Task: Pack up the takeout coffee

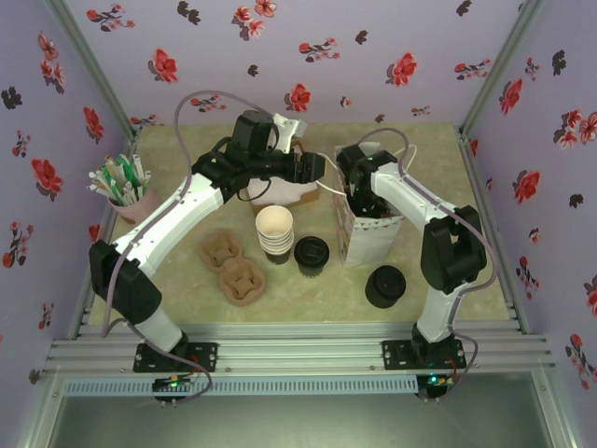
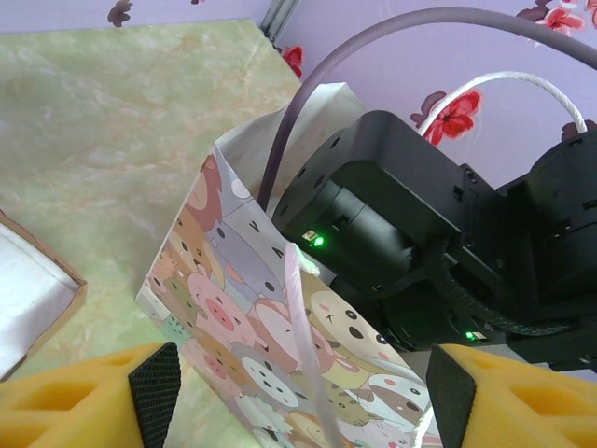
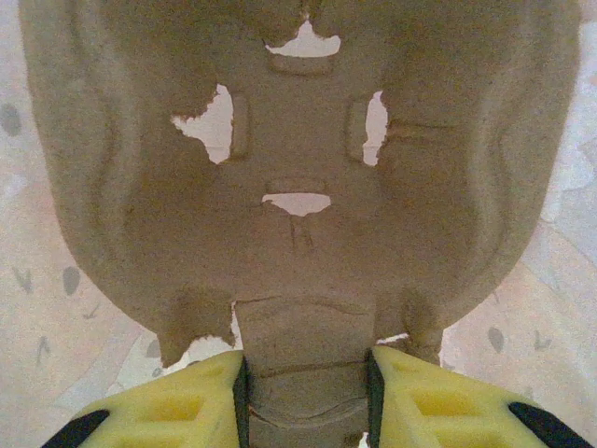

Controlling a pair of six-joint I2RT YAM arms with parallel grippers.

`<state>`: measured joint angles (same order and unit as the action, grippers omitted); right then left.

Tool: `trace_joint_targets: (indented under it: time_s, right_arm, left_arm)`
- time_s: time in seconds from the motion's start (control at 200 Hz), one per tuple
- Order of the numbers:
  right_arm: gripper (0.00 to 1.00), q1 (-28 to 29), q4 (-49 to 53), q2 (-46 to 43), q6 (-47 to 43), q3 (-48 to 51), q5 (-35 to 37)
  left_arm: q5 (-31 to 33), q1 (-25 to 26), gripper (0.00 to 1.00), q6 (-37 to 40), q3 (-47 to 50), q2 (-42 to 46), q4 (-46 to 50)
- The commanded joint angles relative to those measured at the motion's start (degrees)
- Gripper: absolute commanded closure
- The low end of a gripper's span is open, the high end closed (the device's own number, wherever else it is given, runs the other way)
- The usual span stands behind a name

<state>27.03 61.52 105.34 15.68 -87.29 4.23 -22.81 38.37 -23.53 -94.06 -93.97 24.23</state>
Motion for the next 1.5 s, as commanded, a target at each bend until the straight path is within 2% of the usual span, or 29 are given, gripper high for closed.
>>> trace_joint_targets:
  time_s: [0.0,0.88,1.495]
  right_arm:
    - [0.65,0.3,-1.2,0.8,1.5,1.1,-0.6]
    - [0.65,0.3,-8.9,3.7,2.0,6.3,-2.2]
    - [0.59,0.0,-10.8,5.4,1.9,7.8,-2.4]
  left_arm:
    - [-1.2,0.6,0.28,-0.6,0.6,0.5,-1.6]
    - [1.5,0.4,0.28,-1.8,4.0,2.0,-3.0]
    - [1.5,0.5,0.29,-2.3,3.8,2.0,-2.9]
